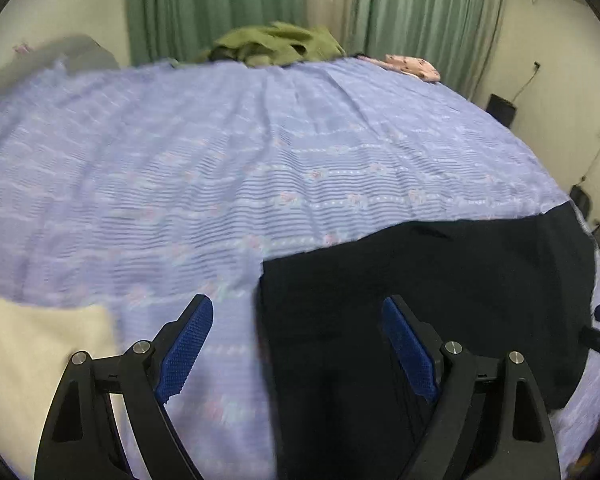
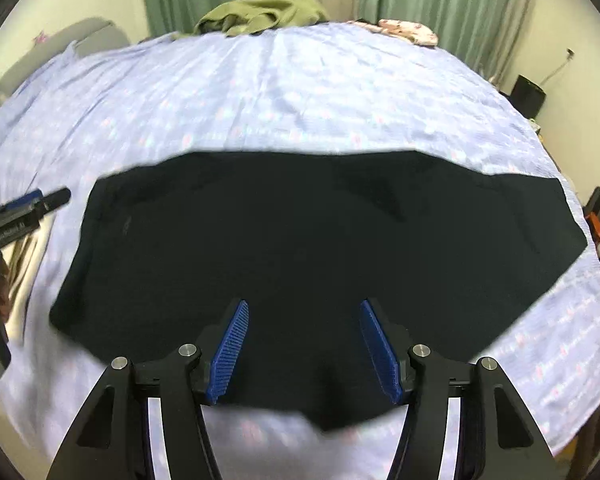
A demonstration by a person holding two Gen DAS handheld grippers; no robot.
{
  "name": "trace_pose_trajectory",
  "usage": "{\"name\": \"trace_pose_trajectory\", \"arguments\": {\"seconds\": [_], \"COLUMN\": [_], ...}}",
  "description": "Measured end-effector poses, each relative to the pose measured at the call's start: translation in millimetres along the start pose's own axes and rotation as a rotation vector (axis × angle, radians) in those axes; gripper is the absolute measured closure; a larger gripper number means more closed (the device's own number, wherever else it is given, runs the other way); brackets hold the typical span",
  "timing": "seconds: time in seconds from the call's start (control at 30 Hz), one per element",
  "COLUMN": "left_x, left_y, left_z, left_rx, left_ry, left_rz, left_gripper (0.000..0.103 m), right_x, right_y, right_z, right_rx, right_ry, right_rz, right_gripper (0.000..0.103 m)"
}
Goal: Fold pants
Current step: 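Release the trousers and raise both tools above the bed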
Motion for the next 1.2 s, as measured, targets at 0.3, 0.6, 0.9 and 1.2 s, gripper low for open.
{"name": "trace_pose_trajectory", "arguments": {"seconds": [0.3, 0.6, 0.9, 1.2], "left_x": [19.9, 30.7, 17.1, -57.3], "left_y": [-81.2, -58.9, -33.6, 73.9], "left_z": [-2.1, 9.6, 24.6, 46.2], "left_rx": [0.144, 0.032, -0.004, -0.083], "left_ry": [0.082, 0.137, -0.020, -0.153], "left_rz": [-0.077, -0.031, 0.126, 0.098], "left_gripper": [0.039, 0.064, 0.022, 0.012], "right_x": [28.5, 29.4, 12.6, -34.6], "right_y": [-35.4, -34.0, -16.1, 56.3], "right_z": [21.7, 23.4, 37.3, 31.5], "right_rx": [0.018, 0.011, -0.041, -0.109], "right_ry": [0.005, -0.025, -0.050, -0.087], "right_rz": [-0.025, -0.023, -0.058, 0.010], "right_gripper": [0.044, 0.044, 0.044, 0.042]}}
Point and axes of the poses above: each gripper's, at about its wrist camera, not at the fingertips, and y roughly against the way its jaws point, x to its left, z to its top, the point moved 9 cm from there along -y, roughly the way its jaws point, and after that the axes turned 8 degrees about -z, right-handed, at the moved point
